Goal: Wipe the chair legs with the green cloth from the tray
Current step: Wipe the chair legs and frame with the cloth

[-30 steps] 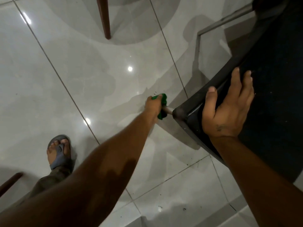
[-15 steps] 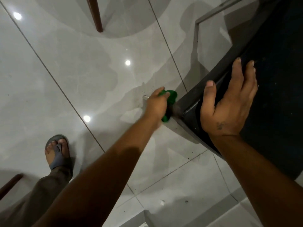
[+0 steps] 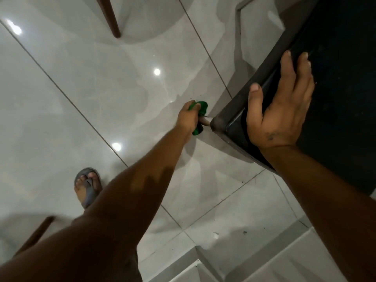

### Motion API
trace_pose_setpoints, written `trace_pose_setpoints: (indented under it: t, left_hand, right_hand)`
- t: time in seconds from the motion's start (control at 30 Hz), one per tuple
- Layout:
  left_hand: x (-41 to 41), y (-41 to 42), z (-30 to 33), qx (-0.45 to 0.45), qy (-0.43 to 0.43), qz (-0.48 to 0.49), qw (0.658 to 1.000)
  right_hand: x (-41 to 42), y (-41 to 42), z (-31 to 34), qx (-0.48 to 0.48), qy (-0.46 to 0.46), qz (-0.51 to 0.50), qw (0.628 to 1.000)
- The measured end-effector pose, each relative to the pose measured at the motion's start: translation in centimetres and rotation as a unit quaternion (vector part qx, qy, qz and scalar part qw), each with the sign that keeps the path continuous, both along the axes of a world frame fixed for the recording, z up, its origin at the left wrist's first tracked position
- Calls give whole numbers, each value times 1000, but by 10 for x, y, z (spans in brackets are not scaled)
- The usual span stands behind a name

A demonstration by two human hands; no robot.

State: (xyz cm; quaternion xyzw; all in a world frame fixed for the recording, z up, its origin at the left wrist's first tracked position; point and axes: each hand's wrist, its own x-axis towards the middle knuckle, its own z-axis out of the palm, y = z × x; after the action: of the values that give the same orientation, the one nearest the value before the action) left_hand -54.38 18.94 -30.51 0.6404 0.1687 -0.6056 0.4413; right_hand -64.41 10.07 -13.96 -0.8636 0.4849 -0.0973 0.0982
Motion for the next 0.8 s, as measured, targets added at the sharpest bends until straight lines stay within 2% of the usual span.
trace_pose_setpoints:
  t: [0.1, 0.27, 0.37, 0.5, 0.63, 0.8]
  left_hand:
    - [-3, -1, 36, -29, -29, -29, 999]
    - [-6, 8, 79, -69, 9, 2, 998]
    - [1, 9, 91, -67, 15, 3, 998]
    - [18, 4, 105, -48, -53, -90, 993]
    - [47, -9, 118, -16, -67, -70, 995]
    - [78, -55, 107, -44, -62, -48, 996]
  right_hand:
    - [2, 0, 0, -9, 7, 1, 1000]
    - [1, -1, -2, -8, 20, -6, 1000]
    - [0, -4, -3, -1, 36, 1, 999]
    - [1, -4, 0, 17, 52, 3, 999]
    - [4, -5, 4, 37, 82, 0, 996]
    - [5, -6, 7, 41, 99, -1, 994]
